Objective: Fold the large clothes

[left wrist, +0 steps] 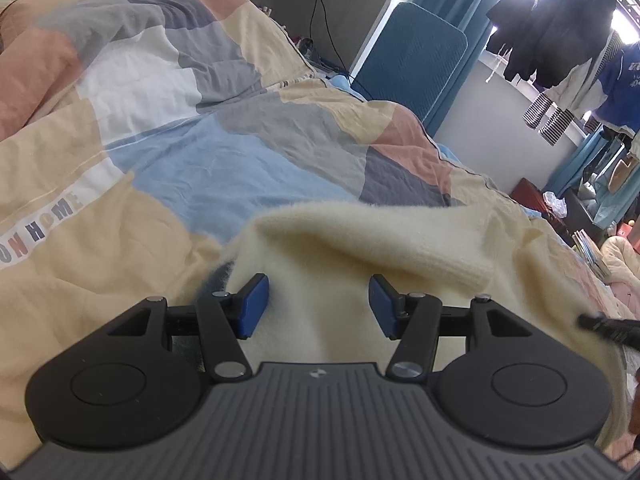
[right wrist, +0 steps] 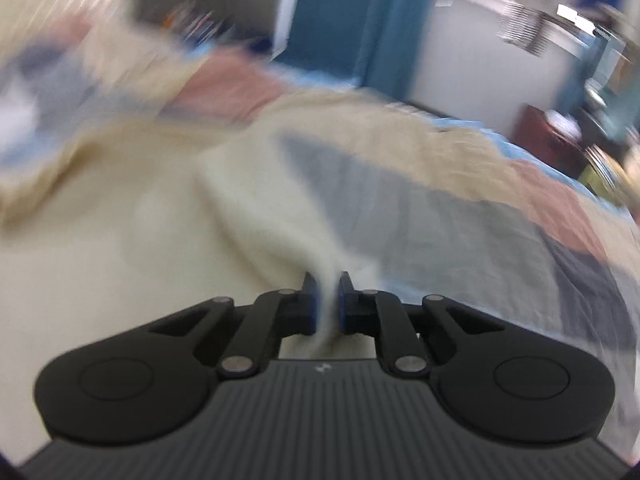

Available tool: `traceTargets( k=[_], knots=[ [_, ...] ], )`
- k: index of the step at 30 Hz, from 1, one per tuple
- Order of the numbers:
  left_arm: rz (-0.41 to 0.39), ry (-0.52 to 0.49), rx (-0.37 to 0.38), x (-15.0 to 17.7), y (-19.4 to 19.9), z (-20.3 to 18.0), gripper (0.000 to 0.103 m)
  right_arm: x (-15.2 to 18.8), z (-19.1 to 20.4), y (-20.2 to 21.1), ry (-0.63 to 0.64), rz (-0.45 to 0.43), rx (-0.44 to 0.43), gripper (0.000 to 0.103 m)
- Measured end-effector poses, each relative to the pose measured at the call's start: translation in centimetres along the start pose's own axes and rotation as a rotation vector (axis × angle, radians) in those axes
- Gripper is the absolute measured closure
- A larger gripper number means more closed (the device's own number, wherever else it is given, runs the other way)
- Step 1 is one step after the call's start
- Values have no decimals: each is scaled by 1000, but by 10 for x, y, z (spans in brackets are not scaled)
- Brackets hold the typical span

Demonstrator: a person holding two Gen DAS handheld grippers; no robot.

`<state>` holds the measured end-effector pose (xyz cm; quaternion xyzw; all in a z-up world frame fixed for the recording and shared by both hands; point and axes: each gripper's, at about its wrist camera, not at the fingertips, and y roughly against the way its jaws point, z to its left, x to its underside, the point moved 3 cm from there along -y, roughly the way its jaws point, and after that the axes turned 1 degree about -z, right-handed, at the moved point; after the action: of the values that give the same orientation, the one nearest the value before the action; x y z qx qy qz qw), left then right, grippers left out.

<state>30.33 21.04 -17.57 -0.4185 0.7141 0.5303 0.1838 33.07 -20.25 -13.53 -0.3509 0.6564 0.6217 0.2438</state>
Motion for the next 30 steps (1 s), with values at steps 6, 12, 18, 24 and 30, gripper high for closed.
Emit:
traceTargets(
  k=[6, 12, 18, 24, 30],
  knots=[
    [-4, -14, -20, -3, -1, -1, 42, 12, -52, -12, -249, 48, 21, 91],
    [6, 6, -35, -6, -13, 6, 42, 30, -76, -32, -433, 123, -20, 73],
    [-15, 10, -50, -11, -17, 5, 43, 27, -78, -23, -487, 101, -48, 69],
    [-57, 8, -35, -12, 4, -5, 43, 2, -56, -4, -343, -10, -34, 69],
    [-65, -74, -5, 3, 28, -28, 43, -12, -34, 18, -229, -122, -81, 69]
  ],
)
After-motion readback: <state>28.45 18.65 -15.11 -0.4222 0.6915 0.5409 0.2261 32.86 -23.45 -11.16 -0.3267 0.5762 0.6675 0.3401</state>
